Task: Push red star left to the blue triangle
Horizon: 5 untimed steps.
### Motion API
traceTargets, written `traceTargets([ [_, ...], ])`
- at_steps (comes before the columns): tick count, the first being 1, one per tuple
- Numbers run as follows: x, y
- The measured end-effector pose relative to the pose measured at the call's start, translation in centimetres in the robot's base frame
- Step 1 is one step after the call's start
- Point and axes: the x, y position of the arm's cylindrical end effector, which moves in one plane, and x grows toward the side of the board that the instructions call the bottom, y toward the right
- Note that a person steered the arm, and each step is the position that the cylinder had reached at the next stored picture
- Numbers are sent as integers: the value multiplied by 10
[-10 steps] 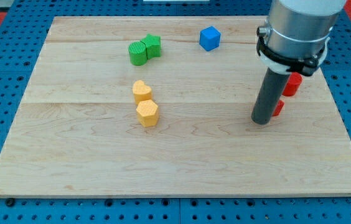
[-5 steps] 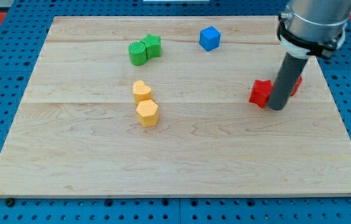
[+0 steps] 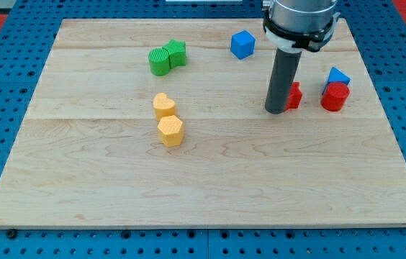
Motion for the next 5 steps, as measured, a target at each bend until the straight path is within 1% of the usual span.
traceTargets([
  [1,-17,29],
  [2,-30,39],
  [3,-30,22],
  [4,-53,-37],
  [5,-107,-49],
])
